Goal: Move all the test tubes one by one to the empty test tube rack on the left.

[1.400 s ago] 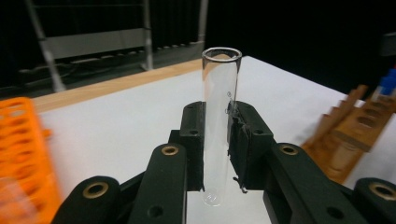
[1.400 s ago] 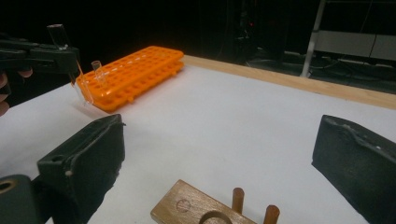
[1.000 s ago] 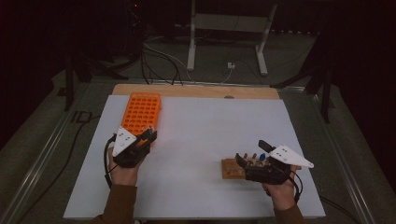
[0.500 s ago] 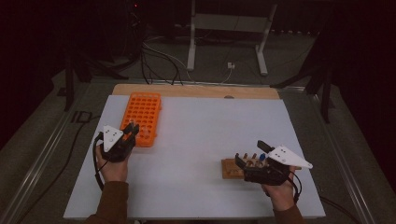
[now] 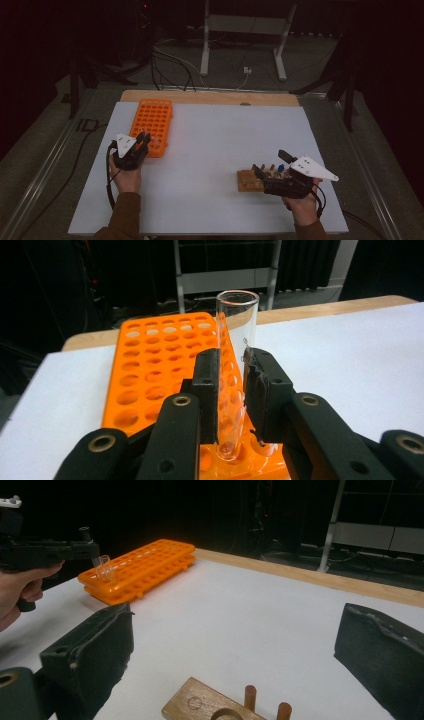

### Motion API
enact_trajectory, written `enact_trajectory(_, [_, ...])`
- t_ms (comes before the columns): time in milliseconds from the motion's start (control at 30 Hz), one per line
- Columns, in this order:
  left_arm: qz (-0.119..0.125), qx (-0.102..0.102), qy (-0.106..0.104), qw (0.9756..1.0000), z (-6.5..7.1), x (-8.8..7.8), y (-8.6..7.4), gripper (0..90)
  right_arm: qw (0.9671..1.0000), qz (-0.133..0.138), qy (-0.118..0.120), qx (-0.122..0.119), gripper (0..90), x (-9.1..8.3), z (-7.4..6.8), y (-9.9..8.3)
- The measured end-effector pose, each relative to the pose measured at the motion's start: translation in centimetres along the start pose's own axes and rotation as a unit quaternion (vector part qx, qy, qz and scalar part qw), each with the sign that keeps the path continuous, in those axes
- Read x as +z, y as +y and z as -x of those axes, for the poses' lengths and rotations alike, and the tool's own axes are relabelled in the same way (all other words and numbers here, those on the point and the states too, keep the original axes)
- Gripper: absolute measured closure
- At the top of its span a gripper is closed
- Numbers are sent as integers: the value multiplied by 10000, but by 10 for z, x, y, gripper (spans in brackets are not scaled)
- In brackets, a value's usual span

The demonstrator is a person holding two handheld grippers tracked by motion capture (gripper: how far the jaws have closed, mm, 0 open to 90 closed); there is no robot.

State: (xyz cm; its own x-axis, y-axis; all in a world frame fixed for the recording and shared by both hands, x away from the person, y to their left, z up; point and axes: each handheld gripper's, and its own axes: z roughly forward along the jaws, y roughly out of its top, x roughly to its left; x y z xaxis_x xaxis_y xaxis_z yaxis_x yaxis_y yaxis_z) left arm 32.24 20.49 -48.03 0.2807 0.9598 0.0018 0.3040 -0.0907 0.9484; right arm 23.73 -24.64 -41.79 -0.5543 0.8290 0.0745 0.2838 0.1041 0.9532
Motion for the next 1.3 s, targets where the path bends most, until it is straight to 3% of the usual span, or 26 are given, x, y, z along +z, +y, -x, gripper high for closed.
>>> enact_trajectory(100, [-92, -3, -1, 10000, 0, 2, -3, 764, 10000, -3, 5, -3, 24, 0, 0, 0])
enact_trajectory(367, [-622, 98, -81, 9980, 1, 9, -16, 766, 9999, -48, 29, -125, 24, 1, -3, -1])
enact_trajectory(800, [-999, 200, -117, 9947, 1, 15, -19, 770, 9998, -87, 62, -171, 24, 3, -6, -2])
enact_trajectory(1067, [-1006, 59, -167, 9948, -1, 15, -19, 760, 9998, -89, 66, -175, 24, 3, -6, -2])
enact_trajectory(1300, [-963, -186, -243, 9949, -7, 9, -22, 650, 9999, -66, 54, -147, 24, 1, -3, -1])
